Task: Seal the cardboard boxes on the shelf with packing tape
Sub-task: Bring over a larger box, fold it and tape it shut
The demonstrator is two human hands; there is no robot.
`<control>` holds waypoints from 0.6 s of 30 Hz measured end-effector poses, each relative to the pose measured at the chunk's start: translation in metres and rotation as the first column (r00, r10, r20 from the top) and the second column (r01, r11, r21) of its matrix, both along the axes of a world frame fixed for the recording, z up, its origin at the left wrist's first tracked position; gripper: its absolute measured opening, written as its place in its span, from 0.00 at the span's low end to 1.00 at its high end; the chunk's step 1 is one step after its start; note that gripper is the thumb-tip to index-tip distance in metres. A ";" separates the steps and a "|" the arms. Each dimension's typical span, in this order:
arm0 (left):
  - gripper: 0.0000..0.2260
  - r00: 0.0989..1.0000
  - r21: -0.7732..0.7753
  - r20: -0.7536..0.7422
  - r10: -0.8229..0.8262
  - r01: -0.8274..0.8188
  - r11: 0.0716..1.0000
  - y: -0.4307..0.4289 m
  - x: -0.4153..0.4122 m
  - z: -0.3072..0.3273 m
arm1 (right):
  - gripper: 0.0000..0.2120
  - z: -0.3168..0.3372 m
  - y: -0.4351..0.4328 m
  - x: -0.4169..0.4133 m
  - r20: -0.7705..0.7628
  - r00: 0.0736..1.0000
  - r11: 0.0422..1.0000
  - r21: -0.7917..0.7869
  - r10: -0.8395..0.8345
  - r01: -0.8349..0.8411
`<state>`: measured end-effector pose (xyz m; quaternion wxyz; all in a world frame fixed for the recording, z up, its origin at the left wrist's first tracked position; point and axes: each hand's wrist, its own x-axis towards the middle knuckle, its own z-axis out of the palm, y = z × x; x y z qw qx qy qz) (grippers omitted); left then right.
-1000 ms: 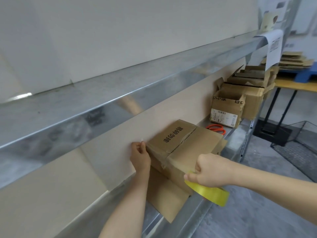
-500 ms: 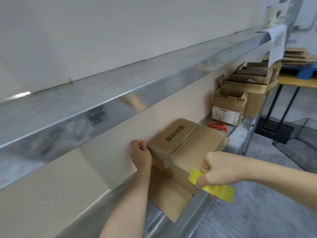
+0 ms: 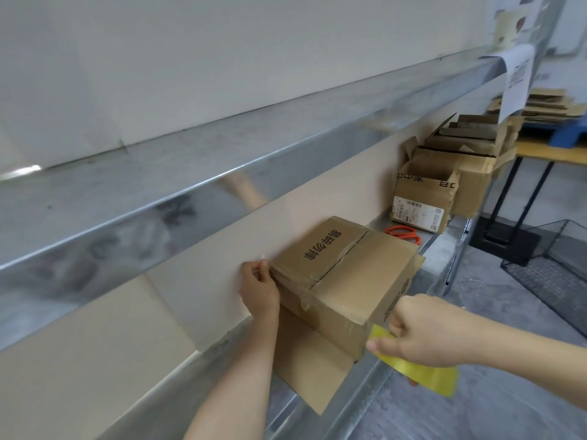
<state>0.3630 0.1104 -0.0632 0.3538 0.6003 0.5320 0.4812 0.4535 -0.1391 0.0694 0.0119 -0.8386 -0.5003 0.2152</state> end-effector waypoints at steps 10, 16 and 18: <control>0.08 1.000 -0.062 -0.004 -0.003 0.003 0.998 0.003 0.004 -0.008 | 0.29 -0.032 -0.005 0.021 -0.032 0.999 0.999 -0.001 -0.041 0.041; 0.09 0.996 -0.274 0.088 -0.027 0.050 0.961 0.010 0.002 -0.006 | 0.27 -0.054 -0.008 0.028 -0.101 0.992 0.996 0.030 -0.078 0.082; 0.07 0.988 -0.371 0.152 -0.012 0.068 0.926 0.015 0.002 -0.005 | 0.27 -0.054 -0.008 0.030 -0.116 0.990 0.996 0.036 -0.075 0.080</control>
